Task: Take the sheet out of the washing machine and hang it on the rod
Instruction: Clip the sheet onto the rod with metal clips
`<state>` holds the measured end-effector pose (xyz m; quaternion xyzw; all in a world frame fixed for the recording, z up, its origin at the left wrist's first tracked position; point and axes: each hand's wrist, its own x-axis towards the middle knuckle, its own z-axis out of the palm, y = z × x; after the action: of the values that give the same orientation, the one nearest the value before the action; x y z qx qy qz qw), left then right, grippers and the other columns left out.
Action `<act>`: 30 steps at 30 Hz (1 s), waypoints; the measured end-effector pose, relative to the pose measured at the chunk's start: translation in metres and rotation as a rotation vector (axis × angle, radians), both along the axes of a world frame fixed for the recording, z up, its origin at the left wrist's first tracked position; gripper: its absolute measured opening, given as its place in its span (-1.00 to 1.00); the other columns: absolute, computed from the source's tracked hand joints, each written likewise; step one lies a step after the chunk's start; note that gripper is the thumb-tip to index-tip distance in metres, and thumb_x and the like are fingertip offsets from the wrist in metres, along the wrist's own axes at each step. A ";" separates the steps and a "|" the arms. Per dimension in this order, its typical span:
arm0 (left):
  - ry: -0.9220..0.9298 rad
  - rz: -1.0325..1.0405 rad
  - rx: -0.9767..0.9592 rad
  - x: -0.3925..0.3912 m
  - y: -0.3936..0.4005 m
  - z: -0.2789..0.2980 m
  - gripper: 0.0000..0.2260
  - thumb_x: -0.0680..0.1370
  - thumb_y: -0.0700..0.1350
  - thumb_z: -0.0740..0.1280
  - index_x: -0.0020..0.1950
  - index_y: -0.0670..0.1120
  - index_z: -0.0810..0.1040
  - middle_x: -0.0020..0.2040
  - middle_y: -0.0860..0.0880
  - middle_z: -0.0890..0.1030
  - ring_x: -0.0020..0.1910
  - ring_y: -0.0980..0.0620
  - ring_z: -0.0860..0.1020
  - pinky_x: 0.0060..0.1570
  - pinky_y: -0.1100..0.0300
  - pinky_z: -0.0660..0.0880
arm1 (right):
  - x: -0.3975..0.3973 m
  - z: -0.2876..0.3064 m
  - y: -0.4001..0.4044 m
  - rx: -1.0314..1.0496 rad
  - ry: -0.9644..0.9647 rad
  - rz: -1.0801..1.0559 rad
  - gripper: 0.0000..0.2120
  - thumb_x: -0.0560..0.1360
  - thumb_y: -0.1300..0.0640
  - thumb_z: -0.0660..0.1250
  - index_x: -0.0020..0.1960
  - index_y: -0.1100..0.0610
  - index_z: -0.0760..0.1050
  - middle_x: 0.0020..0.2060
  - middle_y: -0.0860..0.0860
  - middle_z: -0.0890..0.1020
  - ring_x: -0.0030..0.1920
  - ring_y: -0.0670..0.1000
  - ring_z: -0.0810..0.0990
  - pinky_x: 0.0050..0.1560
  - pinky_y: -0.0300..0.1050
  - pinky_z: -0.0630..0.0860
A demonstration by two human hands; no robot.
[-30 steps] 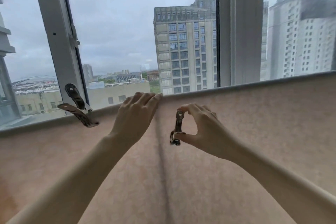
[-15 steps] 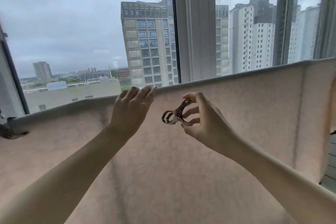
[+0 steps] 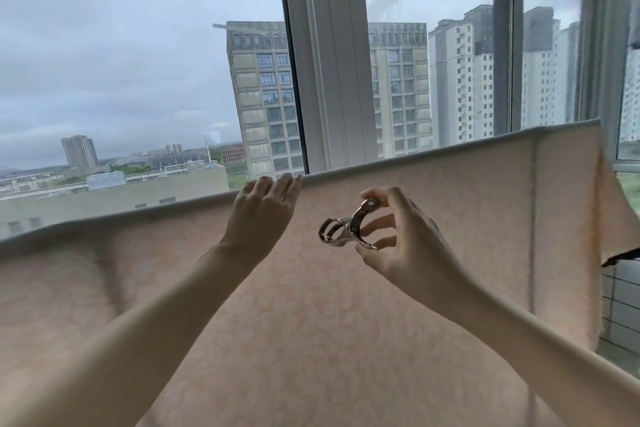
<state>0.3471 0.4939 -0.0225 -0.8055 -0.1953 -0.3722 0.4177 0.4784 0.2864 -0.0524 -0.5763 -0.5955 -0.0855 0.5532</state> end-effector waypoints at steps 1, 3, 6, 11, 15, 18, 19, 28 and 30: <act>0.014 0.010 -0.009 0.008 -0.004 0.002 -0.46 0.33 -0.43 0.47 0.30 -0.25 0.52 0.16 -0.20 0.62 -0.04 -0.19 0.62 -0.08 -0.05 0.60 | 0.007 0.000 -0.005 0.002 0.002 -0.002 -0.46 0.37 0.23 0.49 0.26 -0.01 0.35 0.11 -0.12 0.50 -0.03 -0.23 0.58 -0.08 -0.20 0.60; 0.032 0.035 -0.021 0.025 -0.013 0.005 -0.44 0.32 -0.44 0.46 0.31 -0.25 0.51 0.14 -0.20 0.62 -0.06 -0.20 0.62 -0.11 -0.07 0.60 | 0.023 0.000 -0.015 0.004 0.009 -0.008 -0.46 0.37 0.23 0.50 0.26 -0.01 0.35 0.12 -0.12 0.49 -0.03 -0.24 0.58 -0.09 -0.21 0.60; 0.050 0.084 -0.044 0.047 -0.021 0.006 -0.44 0.35 -0.42 0.44 0.34 -0.23 0.48 0.15 -0.21 0.61 -0.05 -0.21 0.61 -0.11 -0.09 0.58 | 0.046 -0.002 -0.028 0.009 0.020 -0.014 -0.46 0.37 0.24 0.50 0.24 -0.01 0.35 0.11 -0.11 0.51 -0.04 -0.22 0.59 -0.11 -0.20 0.60; 0.086 0.117 -0.052 0.093 -0.028 0.009 -0.47 0.39 -0.38 0.40 0.36 -0.19 0.46 0.16 -0.18 0.61 -0.07 -0.20 0.61 -0.13 -0.09 0.58 | 0.083 -0.007 -0.047 0.002 0.050 -0.038 -0.47 0.34 0.23 0.52 0.20 -0.03 0.37 0.06 -0.13 0.54 -0.04 -0.22 0.60 -0.11 -0.23 0.59; 0.094 0.118 -0.046 0.133 -0.032 0.008 -0.47 0.41 -0.37 0.37 0.38 -0.18 0.45 0.17 -0.18 0.60 -0.08 -0.22 0.61 -0.12 -0.08 0.57 | 0.115 -0.011 -0.057 0.006 0.048 -0.078 -0.48 0.34 0.21 0.52 0.19 -0.04 0.38 0.06 -0.13 0.54 -0.05 -0.18 0.59 -0.15 -0.25 0.58; 0.069 0.102 -0.012 0.159 -0.033 0.004 -0.50 0.42 -0.37 0.36 0.36 -0.19 0.46 0.17 -0.18 0.60 -0.11 -0.23 0.59 -0.12 -0.08 0.56 | 0.140 -0.016 -0.061 0.007 0.057 -0.108 -0.48 0.34 0.20 0.52 0.18 -0.07 0.38 0.06 -0.14 0.53 -0.07 -0.16 0.59 -0.17 -0.24 0.58; 0.058 0.095 0.005 0.167 -0.033 0.002 -0.51 0.42 -0.36 0.38 0.35 -0.19 0.48 0.16 -0.17 0.61 -0.12 -0.21 0.59 -0.13 -0.07 0.56 | 0.148 -0.018 -0.061 -0.001 0.062 -0.115 -0.48 0.34 0.20 0.52 0.19 -0.08 0.38 0.06 -0.15 0.53 -0.07 -0.16 0.60 -0.17 -0.21 0.58; 0.010 0.000 0.120 0.245 -0.025 -0.003 -0.63 0.50 -0.29 0.23 0.29 -0.14 0.55 0.15 -0.13 0.63 -0.15 -0.15 0.60 -0.16 -0.03 0.56 | 0.219 -0.015 -0.044 -0.022 0.059 -0.154 -0.47 0.34 0.18 0.53 0.21 -0.07 0.39 0.05 -0.18 0.53 -0.10 -0.17 0.59 -0.18 -0.19 0.58; -0.006 -0.015 0.110 0.265 -0.027 -0.003 -0.63 0.49 -0.30 0.21 0.27 -0.16 0.55 0.14 -0.16 0.63 -0.14 -0.17 0.61 -0.16 -0.03 0.56 | 0.236 -0.012 -0.040 -0.024 0.044 -0.167 -0.46 0.34 0.17 0.53 0.22 -0.05 0.39 0.05 -0.19 0.52 -0.10 -0.19 0.59 -0.18 -0.20 0.58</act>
<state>0.6125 0.4672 -0.0253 -0.7817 -0.1696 -0.3878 0.4579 0.7147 0.2468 -0.0641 -0.6322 -0.5339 -0.1116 0.5503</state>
